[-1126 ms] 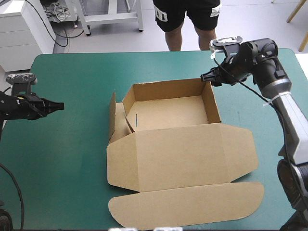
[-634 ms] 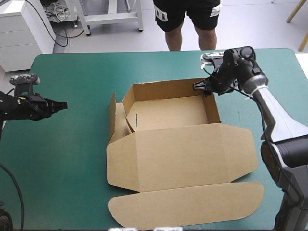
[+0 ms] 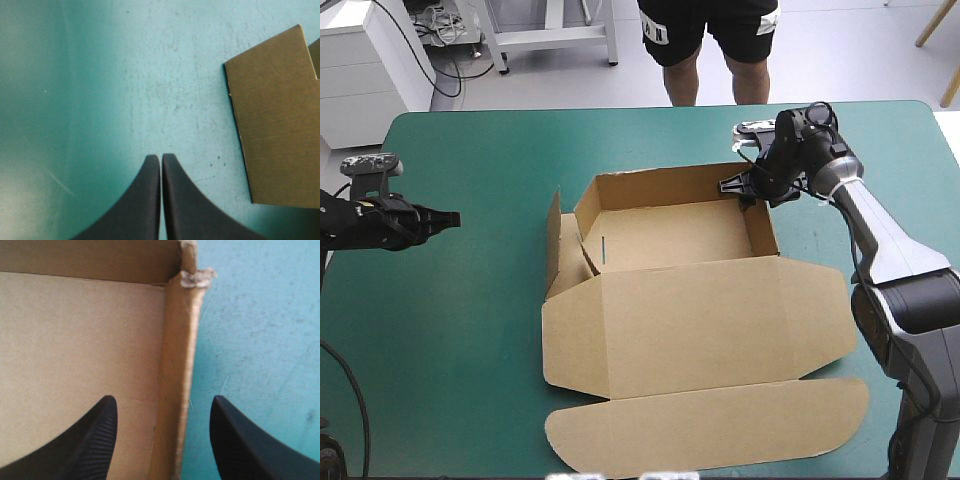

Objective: Fold the box

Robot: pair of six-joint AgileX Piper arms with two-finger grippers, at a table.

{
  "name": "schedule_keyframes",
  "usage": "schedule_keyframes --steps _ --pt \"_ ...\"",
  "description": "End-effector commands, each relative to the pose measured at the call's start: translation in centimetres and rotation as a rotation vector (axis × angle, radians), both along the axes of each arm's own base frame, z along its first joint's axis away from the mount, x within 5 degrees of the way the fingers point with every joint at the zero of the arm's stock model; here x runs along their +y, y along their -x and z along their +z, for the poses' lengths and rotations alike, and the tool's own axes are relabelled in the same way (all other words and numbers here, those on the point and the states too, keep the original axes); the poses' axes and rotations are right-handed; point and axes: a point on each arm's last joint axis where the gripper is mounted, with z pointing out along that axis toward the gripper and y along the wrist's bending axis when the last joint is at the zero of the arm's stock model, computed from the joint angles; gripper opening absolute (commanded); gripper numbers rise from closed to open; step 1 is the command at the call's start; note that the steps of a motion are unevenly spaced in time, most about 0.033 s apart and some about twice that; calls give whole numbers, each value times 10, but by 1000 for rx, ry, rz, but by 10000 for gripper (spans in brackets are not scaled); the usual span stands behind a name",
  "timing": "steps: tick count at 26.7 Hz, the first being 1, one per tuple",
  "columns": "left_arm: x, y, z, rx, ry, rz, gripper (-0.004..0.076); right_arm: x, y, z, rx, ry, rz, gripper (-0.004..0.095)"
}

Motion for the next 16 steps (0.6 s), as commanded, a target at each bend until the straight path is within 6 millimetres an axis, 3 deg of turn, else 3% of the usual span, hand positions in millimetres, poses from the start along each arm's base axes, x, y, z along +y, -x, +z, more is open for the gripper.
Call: schedule_keyframes --steps 1,8,16 --pt "-2 2 18 -91 13 18 -8 -2 4 25 -83 -21 -1 506" --pt "-2 2 18 -85 11 13 -8 -1 1 17 -66 -12 8 469" --pt "-2 2 18 -88 10 12 -8 -1 0 15 -64 -2 31 282"
